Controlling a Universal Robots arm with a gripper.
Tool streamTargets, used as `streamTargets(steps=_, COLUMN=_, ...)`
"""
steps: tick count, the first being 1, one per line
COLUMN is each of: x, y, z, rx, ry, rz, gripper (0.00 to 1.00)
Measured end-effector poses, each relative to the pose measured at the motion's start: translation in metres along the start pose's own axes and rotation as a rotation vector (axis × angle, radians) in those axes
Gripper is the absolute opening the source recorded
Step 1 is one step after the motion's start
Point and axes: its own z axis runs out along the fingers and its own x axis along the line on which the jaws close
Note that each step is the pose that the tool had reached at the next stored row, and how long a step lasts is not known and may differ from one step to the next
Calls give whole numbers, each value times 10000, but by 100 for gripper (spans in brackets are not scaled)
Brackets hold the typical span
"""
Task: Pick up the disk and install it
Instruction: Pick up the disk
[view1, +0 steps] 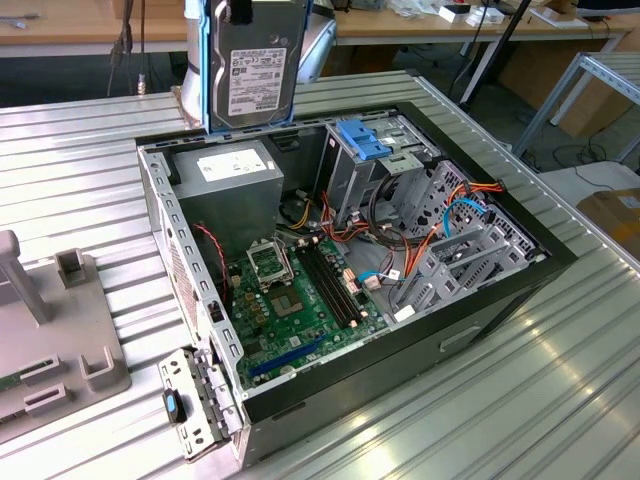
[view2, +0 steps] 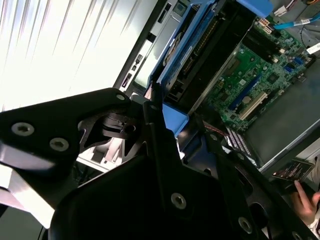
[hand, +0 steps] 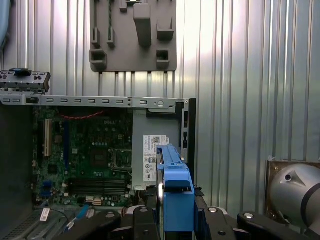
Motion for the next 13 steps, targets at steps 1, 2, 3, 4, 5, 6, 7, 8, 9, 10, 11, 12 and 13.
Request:
streamTargets(steps=1, x=0, y=-16, z=0, rx=0, ry=0, rz=1, gripper=37)
streamTargets(steps=2, x=1, y=-40, z=0, rx=1, ry=0, rz=1, gripper=37)
streamTargets(steps=3, x=1, y=-61, z=0, rx=1, ry=0, rz=1, gripper=37)
streamTargets(steps=4, x=1, y=-76, z=0, rx=1, ry=-1, rz=1, gripper=37)
streamTargets(steps=5, x=1, y=-90, z=0, rx=0, ry=0, rz=0, gripper=37)
streamTargets(steps=6, x=2, y=-106, z=0, rx=0, ry=0, rz=0, gripper=37)
streamTargets(steps=7, x=2, y=-131, z=0, rx=1, ry=0, rz=0, gripper=37)
streamTargets(steps=8, x=2, y=-147, z=0, rx=0, ry=0, rz=0, gripper=37)
streamTargets(steps=9, x=3, y=-160, z=0, rx=0, ry=0, rz=0, gripper=37)
streamTargets(steps=10, x=3, y=-166, z=0, rx=0, ry=0, rz=1, gripper=37)
streamTargets(steps=11, x=3, y=-167, z=0, rx=1, ry=0, rz=1, gripper=37)
streamTargets(steps=12, x=3, y=-167, z=0, rx=0, ry=0, rz=1, gripper=37)
streamTargets(steps=13, x=3, y=-169, z=0, rx=0, ry=0, rz=0, gripper=37)
